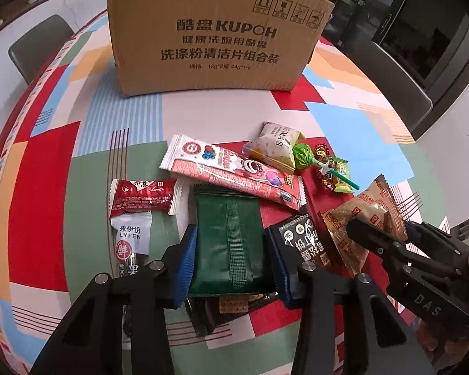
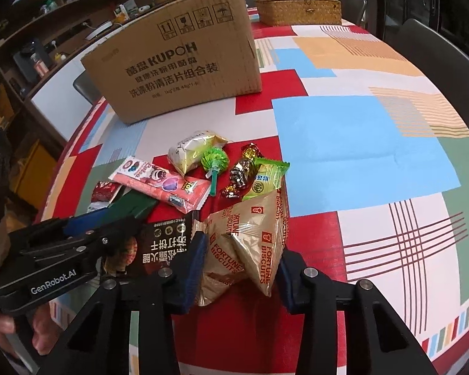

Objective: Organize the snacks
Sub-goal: 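Release the green packet into the box while right tool drops the biscuit bag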

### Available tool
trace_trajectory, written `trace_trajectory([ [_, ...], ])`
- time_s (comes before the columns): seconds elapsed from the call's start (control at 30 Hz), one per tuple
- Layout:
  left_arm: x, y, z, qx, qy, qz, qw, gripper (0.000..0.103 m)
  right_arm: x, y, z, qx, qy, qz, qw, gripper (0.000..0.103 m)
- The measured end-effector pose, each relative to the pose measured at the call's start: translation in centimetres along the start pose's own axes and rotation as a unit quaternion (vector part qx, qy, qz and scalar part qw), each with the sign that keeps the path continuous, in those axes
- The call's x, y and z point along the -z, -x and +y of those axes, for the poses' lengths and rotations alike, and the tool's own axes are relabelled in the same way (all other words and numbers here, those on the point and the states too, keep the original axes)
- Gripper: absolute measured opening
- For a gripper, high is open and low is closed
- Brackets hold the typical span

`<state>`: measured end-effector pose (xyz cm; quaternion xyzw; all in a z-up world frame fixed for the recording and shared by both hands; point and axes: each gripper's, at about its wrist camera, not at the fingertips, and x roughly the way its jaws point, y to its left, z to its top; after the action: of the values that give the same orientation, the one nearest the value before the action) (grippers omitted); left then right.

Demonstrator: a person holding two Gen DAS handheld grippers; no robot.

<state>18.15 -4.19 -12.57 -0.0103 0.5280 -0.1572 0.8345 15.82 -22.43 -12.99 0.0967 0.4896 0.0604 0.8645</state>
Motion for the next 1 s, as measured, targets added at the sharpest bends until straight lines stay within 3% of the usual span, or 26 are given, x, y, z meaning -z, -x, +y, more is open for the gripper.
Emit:
trace_trajectory([
  [0.4,1.1,3.4,-0.5,0.011,0.0,-0.031,0.9995,0.043,0.1,3.0,1.1,-0.006,0.02,-0.033,0.999,0.042],
  [1.0,-1.0,10.2,-0.4,-0.003,-0.016,-0.143,0.9897,0.043,-2.4,7.7,3.8,-0.017,0.066,-0.119,0.991,0.042],
])
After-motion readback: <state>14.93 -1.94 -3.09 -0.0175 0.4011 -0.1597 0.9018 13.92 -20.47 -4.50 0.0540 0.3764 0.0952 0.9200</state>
